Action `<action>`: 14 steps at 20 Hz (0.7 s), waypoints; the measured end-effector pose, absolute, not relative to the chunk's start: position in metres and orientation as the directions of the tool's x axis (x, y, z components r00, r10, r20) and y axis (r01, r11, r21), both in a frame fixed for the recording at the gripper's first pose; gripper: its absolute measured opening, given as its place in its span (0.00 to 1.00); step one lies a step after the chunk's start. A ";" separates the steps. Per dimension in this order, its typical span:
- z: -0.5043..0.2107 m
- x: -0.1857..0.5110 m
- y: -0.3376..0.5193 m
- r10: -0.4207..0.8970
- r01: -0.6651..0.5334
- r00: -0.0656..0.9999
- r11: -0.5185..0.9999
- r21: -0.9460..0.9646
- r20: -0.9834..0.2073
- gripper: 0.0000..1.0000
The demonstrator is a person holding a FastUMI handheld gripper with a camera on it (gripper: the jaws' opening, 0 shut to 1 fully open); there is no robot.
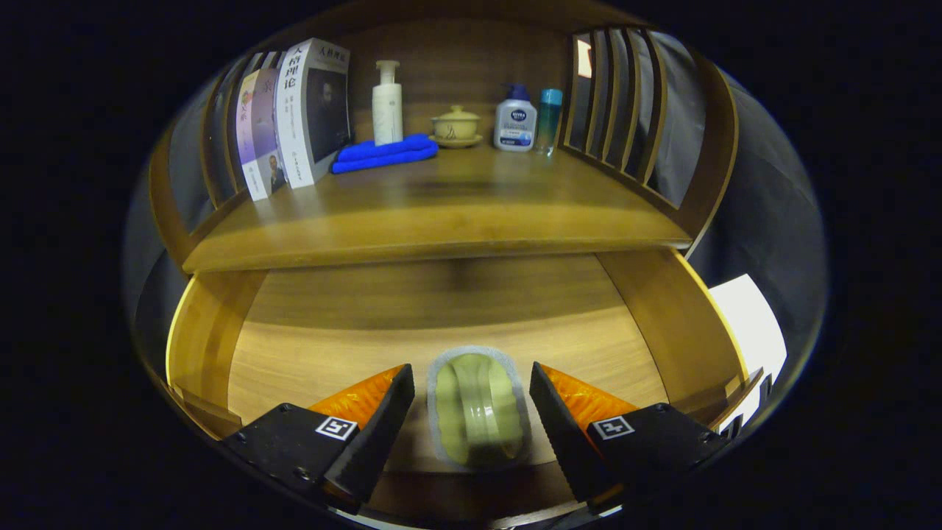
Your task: Pull open the drawer, take out the items inside it, and place them on the countertop above the cabinet.
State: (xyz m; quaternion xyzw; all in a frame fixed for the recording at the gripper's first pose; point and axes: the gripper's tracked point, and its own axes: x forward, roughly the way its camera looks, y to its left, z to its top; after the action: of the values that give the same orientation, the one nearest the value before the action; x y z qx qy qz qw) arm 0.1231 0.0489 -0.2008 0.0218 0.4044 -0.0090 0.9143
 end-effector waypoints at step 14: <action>-0.188 0.125 0.055 0.020 0.000 0.742 1.000 0.029 -0.670 0.16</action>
State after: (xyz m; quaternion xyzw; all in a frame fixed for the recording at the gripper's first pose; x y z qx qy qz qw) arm 0.1251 0.0545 -0.1876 0.0136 0.3591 0.0053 0.9332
